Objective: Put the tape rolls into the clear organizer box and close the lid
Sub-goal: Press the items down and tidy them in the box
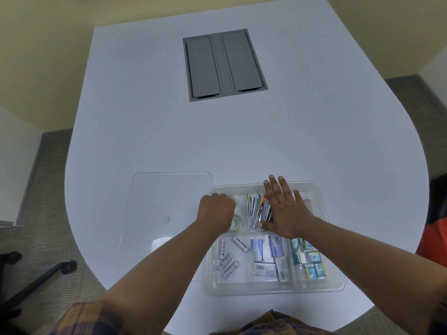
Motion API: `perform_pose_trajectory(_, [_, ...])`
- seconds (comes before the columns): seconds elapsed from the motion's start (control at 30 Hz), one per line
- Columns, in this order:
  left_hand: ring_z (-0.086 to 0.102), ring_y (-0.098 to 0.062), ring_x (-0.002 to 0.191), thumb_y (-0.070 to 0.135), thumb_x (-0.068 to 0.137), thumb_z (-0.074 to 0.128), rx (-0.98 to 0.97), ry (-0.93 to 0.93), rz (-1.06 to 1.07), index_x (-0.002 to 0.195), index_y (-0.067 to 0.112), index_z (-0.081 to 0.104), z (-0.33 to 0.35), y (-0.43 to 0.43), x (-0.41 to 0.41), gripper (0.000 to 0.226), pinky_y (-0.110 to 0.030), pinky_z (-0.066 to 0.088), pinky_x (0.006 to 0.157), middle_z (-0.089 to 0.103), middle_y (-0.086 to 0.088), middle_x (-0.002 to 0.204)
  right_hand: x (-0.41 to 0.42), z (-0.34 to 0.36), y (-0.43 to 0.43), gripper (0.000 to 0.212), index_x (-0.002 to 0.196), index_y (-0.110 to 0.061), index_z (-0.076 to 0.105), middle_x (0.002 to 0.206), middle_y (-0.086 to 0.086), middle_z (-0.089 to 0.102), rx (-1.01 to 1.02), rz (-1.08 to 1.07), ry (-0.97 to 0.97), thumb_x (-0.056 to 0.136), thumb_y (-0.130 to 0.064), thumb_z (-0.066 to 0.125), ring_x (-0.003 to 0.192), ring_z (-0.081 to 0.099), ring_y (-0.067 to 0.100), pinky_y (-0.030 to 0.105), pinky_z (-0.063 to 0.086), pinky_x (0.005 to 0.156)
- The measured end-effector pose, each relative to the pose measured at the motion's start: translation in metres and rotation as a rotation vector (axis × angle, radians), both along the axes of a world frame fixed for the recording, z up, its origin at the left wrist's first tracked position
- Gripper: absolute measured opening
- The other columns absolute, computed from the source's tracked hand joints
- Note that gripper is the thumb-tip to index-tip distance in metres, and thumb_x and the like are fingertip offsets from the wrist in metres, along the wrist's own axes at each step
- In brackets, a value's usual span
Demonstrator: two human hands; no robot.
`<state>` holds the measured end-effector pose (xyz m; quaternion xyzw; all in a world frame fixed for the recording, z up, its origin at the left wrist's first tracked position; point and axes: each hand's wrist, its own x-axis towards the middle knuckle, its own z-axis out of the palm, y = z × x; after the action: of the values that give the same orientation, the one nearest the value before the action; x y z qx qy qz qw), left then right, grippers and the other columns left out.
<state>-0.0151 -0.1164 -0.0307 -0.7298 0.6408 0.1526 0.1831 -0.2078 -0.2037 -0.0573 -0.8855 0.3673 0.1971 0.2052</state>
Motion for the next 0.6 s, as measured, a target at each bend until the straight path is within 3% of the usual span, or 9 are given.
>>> perform_pose_trajectory(0.13, [0.059, -0.026, 0.097, 0.009, 0.080, 0.056, -0.033, 0.072, 0.029, 0.105, 0.017, 0.060, -0.002, 0.000, 0.002, 0.027, -0.033, 0.035, 0.068, 0.059, -0.005, 0.105, 0.000, -0.001, 0.000, 0.113, 0.133, -0.024, -0.042, 0.147, -0.004, -0.044, 0.002, -0.003, 0.002, 0.079, -0.078, 0.041, 0.135, -0.041, 0.019, 0.056, -0.002, 0.116])
perform_pose_trajectory(0.27, [0.060, -0.027, 0.095, 0.009, 0.080, 0.053, -0.190, 0.225, 0.185, 0.102, 0.018, 0.061, -0.003, 0.004, 0.007, 0.025, -0.033, 0.037, 0.066, 0.058, -0.004, 0.101, 0.000, -0.001, 0.000, 0.113, 0.134, -0.023, -0.042, 0.148, -0.003, -0.044, -0.002, -0.003, 0.007, 0.079, -0.079, 0.040, 0.135, -0.041, 0.020, 0.056, -0.002, 0.116])
perform_pose_trajectory(0.47, [0.061, -0.023, 0.089, 0.025, 0.085, 0.062, -0.716, 0.390, 0.616, 0.101, 0.019, 0.067, -0.009, 0.041, 0.017, 0.018, -0.039, 0.052, 0.072, 0.064, -0.001, 0.095, 0.000, 0.000, 0.001, 0.113, 0.136, -0.022, -0.039, 0.148, -0.004, -0.042, -0.007, -0.007, -0.003, 0.078, -0.078, 0.040, 0.136, -0.039, 0.019, 0.056, -0.001, 0.117])
perform_pose_trajectory(0.6, [0.062, -0.025, 0.089, 0.023, 0.087, 0.061, -0.714, 0.393, 0.826, 0.102, 0.017, 0.066, -0.026, 0.082, 0.028, 0.018, -0.041, 0.053, 0.077, 0.064, -0.003, 0.098, 0.000, 0.000, 0.001, 0.113, 0.136, -0.023, -0.039, 0.148, -0.004, -0.043, -0.010, -0.009, -0.011, 0.078, -0.078, 0.041, 0.136, -0.039, 0.018, 0.056, -0.002, 0.116])
